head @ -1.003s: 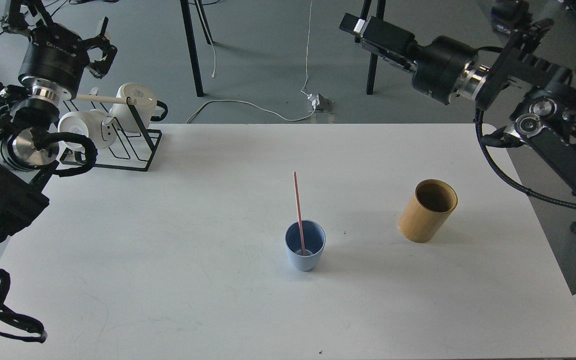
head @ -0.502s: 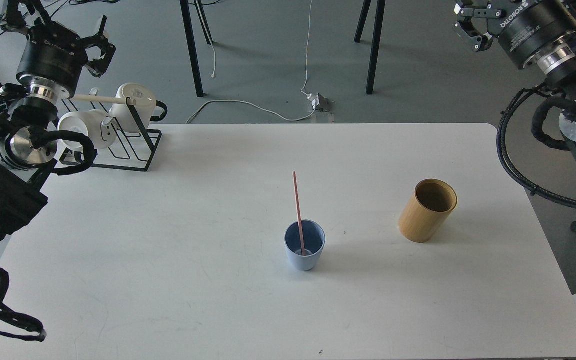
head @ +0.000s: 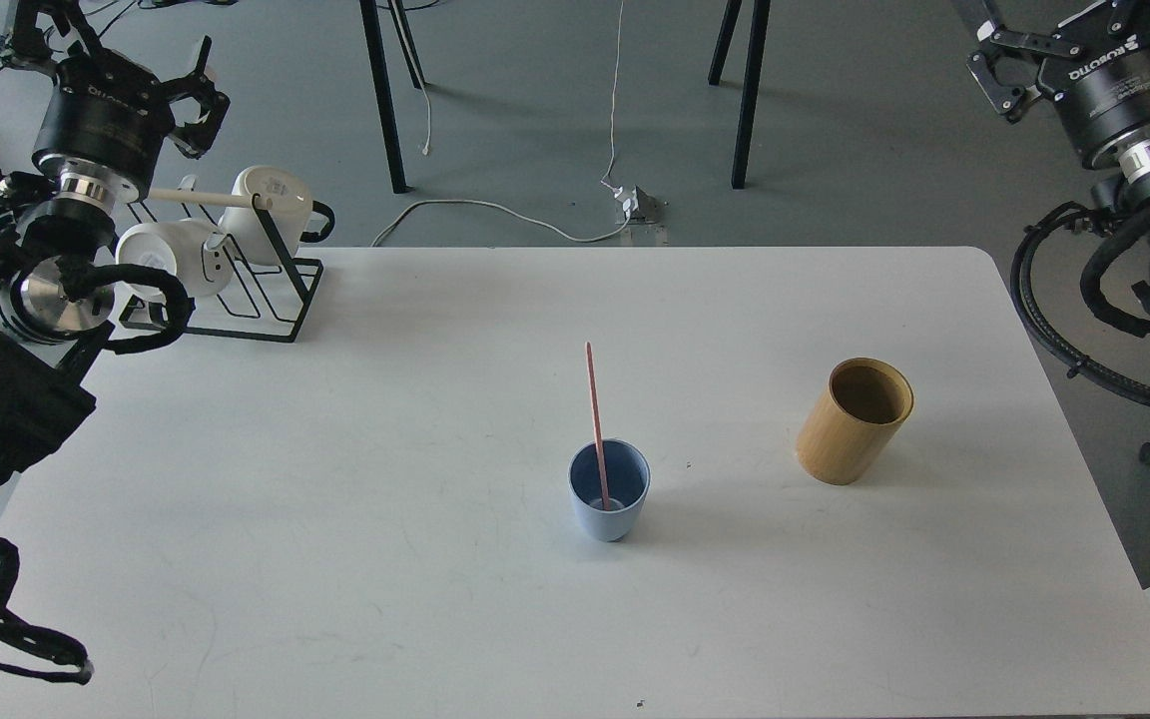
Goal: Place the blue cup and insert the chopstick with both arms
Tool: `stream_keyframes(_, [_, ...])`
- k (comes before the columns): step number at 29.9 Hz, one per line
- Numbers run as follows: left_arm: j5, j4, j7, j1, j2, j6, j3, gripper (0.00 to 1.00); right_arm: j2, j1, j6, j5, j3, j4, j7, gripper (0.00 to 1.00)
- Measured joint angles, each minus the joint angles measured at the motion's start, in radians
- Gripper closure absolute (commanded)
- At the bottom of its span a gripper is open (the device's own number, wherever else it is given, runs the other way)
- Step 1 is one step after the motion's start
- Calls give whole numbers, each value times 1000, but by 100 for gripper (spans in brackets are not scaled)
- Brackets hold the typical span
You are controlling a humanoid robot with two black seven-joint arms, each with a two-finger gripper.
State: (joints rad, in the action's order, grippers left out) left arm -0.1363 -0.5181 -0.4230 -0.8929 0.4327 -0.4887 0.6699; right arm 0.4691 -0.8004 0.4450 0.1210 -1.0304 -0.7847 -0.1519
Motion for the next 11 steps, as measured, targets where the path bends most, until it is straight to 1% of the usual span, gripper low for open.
stream_keyframes(4, [-36,-1,-1,9,9,0,0,0,-47,16,-1,5,-1,17,0,1])
stream_keyframes(11, [-74,-1,-1,18,2,0,1,0,-59,21,0,8,-4,20,4,1])
